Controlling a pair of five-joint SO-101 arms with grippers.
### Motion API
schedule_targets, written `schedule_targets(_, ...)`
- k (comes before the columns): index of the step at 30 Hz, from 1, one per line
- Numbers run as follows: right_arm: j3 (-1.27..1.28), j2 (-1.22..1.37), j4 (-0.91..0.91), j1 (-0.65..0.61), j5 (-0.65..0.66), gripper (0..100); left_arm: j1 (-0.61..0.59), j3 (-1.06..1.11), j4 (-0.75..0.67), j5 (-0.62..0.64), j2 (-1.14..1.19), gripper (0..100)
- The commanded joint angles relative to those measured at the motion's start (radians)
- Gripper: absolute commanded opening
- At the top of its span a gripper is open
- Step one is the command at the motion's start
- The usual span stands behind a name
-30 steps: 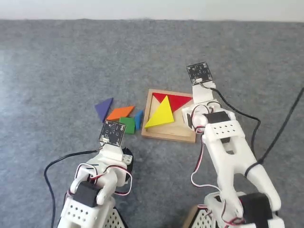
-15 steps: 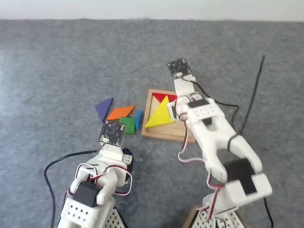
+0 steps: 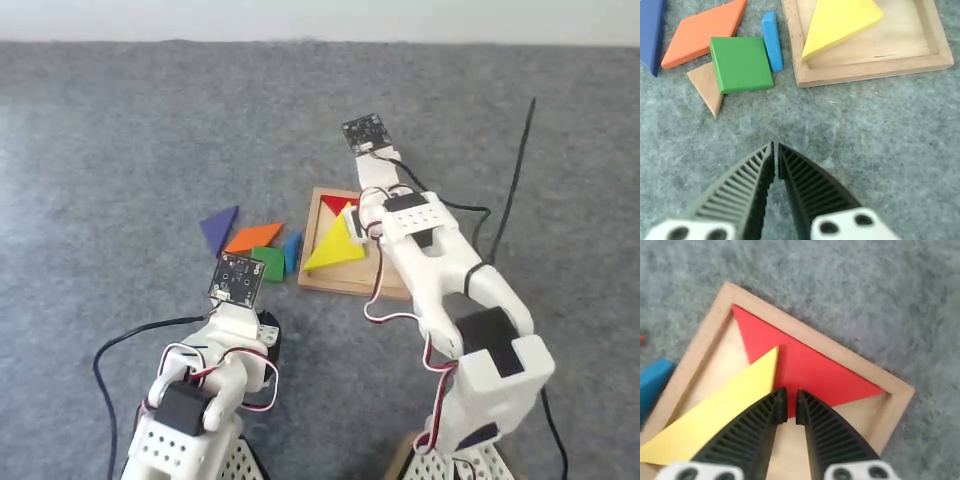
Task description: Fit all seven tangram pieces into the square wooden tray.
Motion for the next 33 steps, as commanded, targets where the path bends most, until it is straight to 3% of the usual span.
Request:
schedule_targets(1,-0.11,0.001,0.01,-0.054,0.005,4.1,0.005,-0.008,0.003,0.006,-0.018,1)
schedule_targets(10,-0.241,0.113,0.048,-0.076,0.048,4.1,0.005,-0.008,0.003,0.006,-0.018,1)
schedule_targets(16,-0.255,0.012,0.151,-0.059,0.043,4.2,0.005,-0.008,0.003,0.006,-0.018,1)
schedule_targets(21,-0.084,-0.249,0.159,-0.067,0.049,4.2,0.005,-0.008,0.003,0.006,-0.018,1)
schedule_targets(26,0.25,-0.492,0.079,-0.119,0.06,4.2,0.005,-0.008,0.003,0.006,-0.018,1)
schedule_targets(33,0.41,-0.455,0.002,-0.231,0.087,4.2,0.005,-0.008,0.003,0.006,-0.018,1)
